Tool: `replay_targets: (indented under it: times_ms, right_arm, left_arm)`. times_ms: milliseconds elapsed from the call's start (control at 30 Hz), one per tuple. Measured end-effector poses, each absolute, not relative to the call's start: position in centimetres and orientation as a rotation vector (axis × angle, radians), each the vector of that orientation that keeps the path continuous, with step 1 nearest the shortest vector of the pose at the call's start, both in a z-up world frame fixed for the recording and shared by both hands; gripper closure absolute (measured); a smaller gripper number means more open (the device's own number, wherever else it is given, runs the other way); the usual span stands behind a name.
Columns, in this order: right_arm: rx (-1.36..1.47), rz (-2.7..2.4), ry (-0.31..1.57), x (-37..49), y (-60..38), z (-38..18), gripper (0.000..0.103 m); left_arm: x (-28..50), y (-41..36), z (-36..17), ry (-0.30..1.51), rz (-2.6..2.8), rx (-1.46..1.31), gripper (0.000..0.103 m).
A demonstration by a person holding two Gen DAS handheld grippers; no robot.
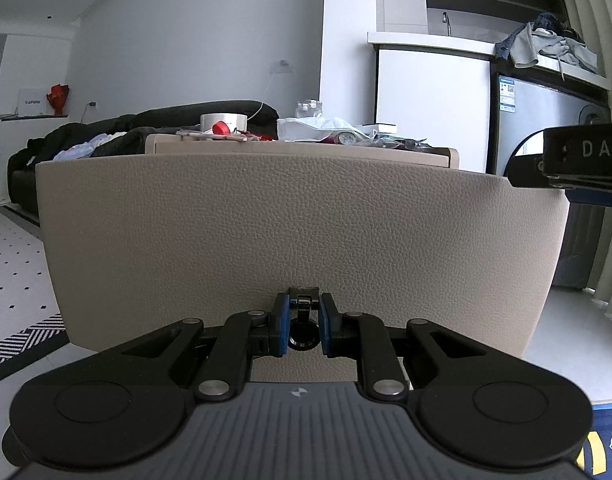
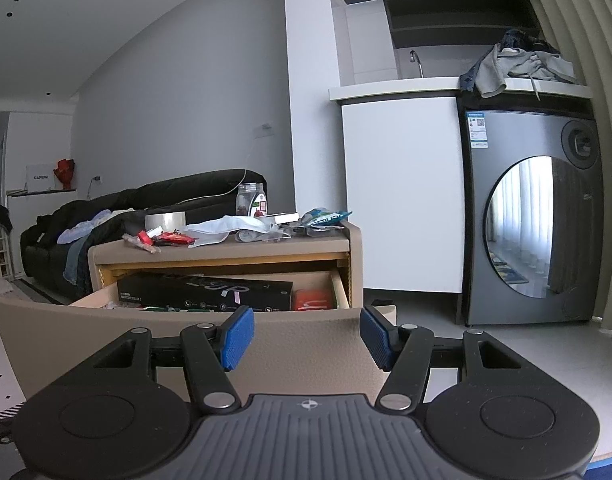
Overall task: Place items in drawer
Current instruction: 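Pull the lower drawer outward by its handle with the left gripper, then open the left gripper to release the drawer handle, then withdraw the left gripper from the open drawer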
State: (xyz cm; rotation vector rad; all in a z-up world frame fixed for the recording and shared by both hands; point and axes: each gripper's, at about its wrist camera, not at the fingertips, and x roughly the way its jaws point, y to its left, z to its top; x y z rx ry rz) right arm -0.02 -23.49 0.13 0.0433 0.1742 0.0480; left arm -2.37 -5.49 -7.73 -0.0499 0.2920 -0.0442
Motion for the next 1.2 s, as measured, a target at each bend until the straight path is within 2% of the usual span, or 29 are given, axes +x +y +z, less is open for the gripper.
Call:
replay_targets:
  times_ms: [233, 600, 700, 867, 933, 1200]
  right_arm:
    - [0.037, 0.057, 0.175, 0.2, -23.0, 0.1, 0.041]
    - [0.036, 0.062, 0.174, 0.2, -22.7, 0.1, 0.041]
    - [0.034, 0.064, 0.174, 0.2, -22.6, 0.1, 0.04]
    - [0.039, 0.067, 0.162, 0.2, -22.5, 0.5, 0.039]
    - [0.042, 0.068, 0.156, 0.1, -22.5, 0.7, 0.039]
    - [0.022, 0.082, 0.148, 0.9, -21.6, 1.5, 0.039]
  left_arm:
    - [-3.1, -5.2, -7.1, 0.285, -0.051, -0.057, 0.089]
    - [-4.0, -3.4, -3.6, 0.214, -0.03, -0.063, 0.087]
    - [-3.9, -2.9, -2.7, 0.195, -0.023, -0.067, 0.078]
    - [-3.8, -2.2, -1.2, 0.153, -0.022, -0.05, 0.077]
    - [-3.7, -1.9, -0.6, 0.138, -0.02, -0.05, 0.073]
    - [-1.4, -0.8, 1.0, 0.101, -0.005, -0.037, 0.049]
